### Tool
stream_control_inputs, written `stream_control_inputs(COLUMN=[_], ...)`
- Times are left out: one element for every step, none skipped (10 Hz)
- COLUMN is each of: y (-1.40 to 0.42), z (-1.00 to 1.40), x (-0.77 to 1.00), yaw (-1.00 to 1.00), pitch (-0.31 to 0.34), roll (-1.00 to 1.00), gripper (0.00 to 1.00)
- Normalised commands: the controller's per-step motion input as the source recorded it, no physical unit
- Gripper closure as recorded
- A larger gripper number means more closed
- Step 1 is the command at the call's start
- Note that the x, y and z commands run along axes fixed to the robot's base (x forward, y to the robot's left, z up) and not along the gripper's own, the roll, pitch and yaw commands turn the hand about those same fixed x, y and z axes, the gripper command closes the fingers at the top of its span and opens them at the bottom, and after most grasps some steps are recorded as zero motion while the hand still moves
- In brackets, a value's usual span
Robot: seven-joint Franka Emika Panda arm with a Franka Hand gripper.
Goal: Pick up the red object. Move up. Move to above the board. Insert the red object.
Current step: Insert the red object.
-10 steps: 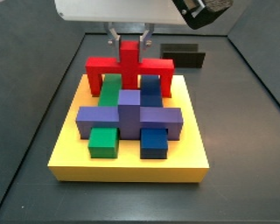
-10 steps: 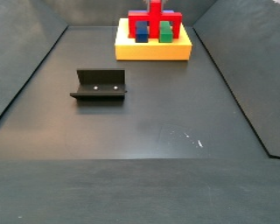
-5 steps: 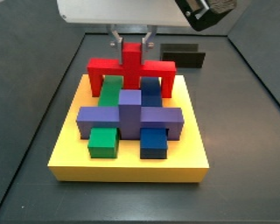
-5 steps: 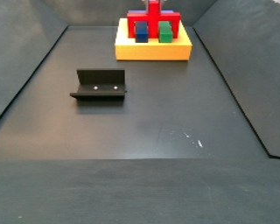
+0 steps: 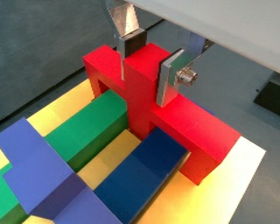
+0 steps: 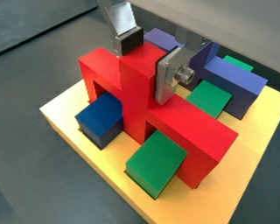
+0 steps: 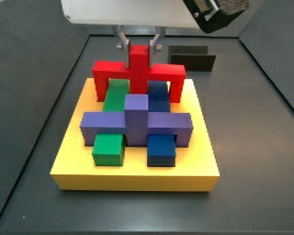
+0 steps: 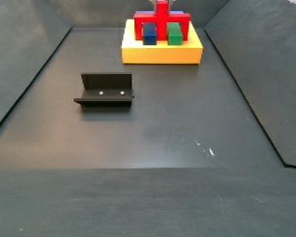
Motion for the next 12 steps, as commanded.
stream_control_inputs(y=[0.0,0.0,0.0,0.01,0.07,0.03,0.07,0.15,0.05,0.0,0.0,0.0], z=[-0.34,-0.3,-0.29,-0.39,-0.42,-0.35,-0.34,-0.31,-0.06,-0.03,-0.12,-0.19], x=[0.3,0.17,0.1,0.04,0.0,0.0,0.0,-0.05,0.09,0.29,0.07,-0.01], yaw=[-0.42,-0.37,-0.31,-0.29,-0.16,-0.15,-0.16,-0.23,-0.27,-0.41,-0.27,-0.02], pitch=[0.0,0.004,0.006,0.0,-0.036,-0.011,-0.01,-0.009,0.054,0.167,0.051,0.0], roll=[0.0,0.02,0.01,0.0,-0.05,-0.02,-0.02,0.0,0.04,0.03,0.0,-0.02], gripper=[1.0,1.0,1.0,1.0,1.0,1.0,1.0,1.0,1.0,1.0,1.0,1.0])
